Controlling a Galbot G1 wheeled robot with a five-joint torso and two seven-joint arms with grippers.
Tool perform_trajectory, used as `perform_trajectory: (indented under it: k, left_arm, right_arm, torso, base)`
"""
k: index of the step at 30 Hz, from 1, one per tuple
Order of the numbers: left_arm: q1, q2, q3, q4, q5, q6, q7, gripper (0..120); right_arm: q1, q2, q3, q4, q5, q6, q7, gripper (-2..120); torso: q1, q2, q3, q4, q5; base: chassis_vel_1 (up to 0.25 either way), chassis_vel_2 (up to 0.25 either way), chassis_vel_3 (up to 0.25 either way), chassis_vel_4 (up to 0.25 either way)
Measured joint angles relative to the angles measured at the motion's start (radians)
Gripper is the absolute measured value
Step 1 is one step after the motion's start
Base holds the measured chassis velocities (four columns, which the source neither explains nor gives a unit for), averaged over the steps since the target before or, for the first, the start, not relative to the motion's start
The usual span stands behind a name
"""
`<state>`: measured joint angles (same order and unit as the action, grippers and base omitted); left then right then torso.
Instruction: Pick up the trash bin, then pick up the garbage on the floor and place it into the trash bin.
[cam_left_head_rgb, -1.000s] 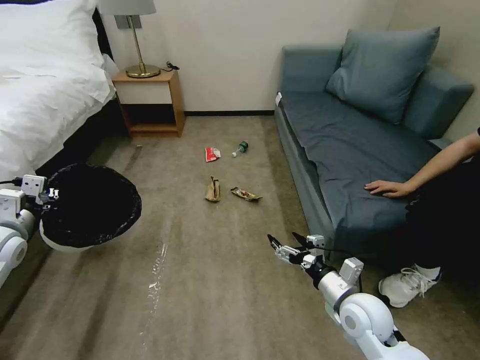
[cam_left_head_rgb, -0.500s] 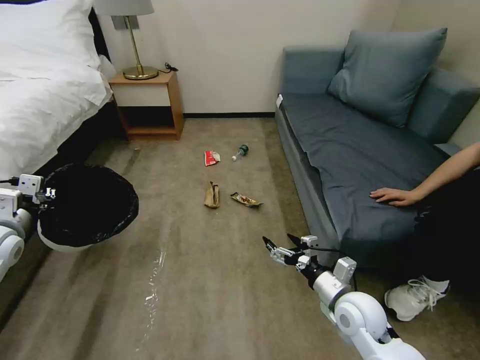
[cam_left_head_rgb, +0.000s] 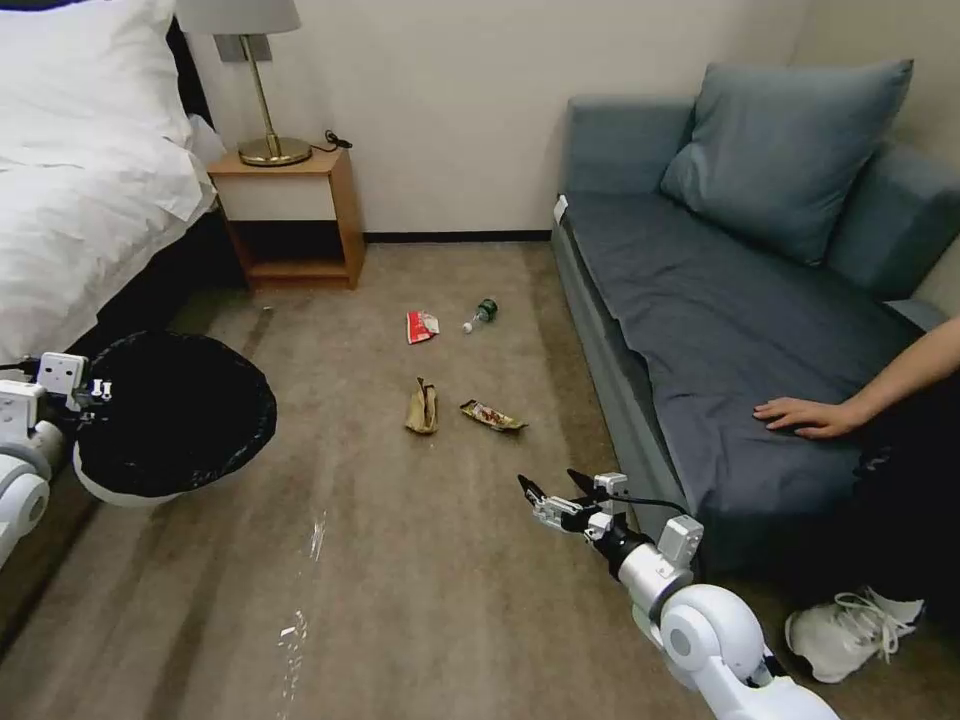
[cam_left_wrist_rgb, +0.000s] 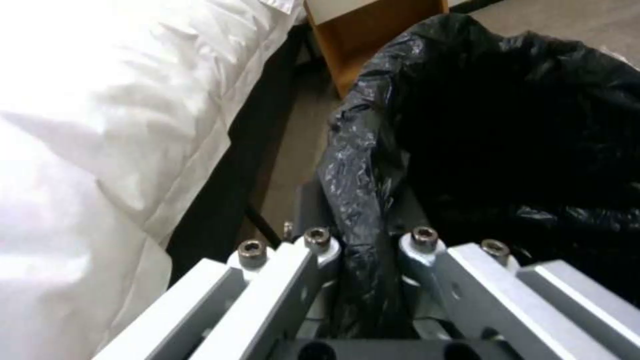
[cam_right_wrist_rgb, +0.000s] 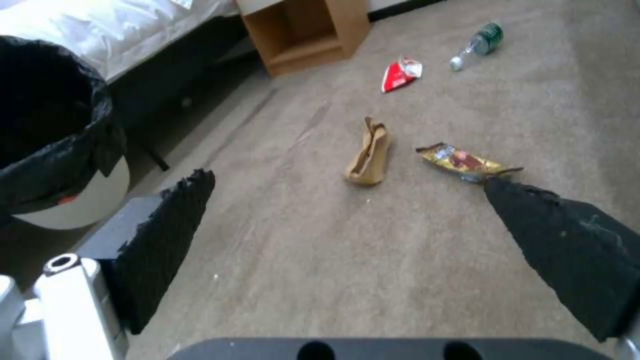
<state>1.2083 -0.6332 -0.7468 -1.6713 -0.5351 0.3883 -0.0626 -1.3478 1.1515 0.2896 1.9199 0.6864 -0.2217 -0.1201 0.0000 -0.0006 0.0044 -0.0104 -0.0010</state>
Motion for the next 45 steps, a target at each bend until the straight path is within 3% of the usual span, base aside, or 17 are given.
perform_trajectory:
  k: [45]
  left_arm:
    - [-0.008,-0.016,0.006,0.046,0.028,-0.011,0.024,4]
  right_arm:
    - [0.046,-0.001,-0.051,-0.049,-0.016,0.004,-0.021,100]
  torso:
    - [0.000,0.000,0.000,-0.0001,0.0000]
  base:
    - [-0.109,0.106,0.112,-0.108]
